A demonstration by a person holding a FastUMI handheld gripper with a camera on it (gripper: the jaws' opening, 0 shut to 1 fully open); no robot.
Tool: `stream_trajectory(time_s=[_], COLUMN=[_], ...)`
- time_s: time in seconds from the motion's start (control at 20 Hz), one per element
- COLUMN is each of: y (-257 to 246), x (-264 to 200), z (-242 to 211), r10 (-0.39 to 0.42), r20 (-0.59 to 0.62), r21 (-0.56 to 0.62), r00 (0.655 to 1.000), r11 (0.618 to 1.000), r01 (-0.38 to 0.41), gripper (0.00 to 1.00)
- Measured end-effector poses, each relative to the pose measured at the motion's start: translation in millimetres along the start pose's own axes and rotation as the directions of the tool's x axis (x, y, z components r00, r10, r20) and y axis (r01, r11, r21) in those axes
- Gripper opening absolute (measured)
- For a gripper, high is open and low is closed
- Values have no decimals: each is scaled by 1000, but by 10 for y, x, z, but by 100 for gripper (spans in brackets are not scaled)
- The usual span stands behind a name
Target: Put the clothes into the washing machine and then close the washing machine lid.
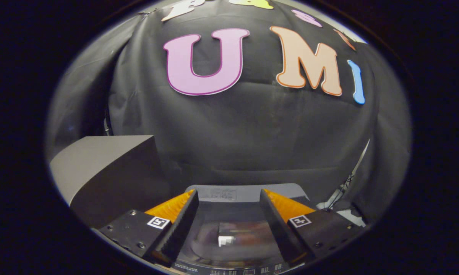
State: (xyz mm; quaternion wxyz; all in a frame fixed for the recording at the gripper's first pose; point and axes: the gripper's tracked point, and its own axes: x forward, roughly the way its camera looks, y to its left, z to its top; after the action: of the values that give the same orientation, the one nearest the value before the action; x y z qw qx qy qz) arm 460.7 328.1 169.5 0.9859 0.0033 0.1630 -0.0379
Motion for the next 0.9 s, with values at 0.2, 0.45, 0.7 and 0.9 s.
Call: stream_trajectory(time_s=[0.2, 0.45, 0.7, 0.9], y=[45, -28, -98, -162], x=[-43, -67, -119, -167], z=[-24, 22, 36, 47], r10=[10, -1, -9, -17], r20=[0, 38, 69, 98], r21=[38, 27, 46, 69], r00=[1000, 999, 998, 995], r11=[999, 1000, 999, 998], r01=[-10, 0, 6, 10], gripper=[98, 98, 98, 98])
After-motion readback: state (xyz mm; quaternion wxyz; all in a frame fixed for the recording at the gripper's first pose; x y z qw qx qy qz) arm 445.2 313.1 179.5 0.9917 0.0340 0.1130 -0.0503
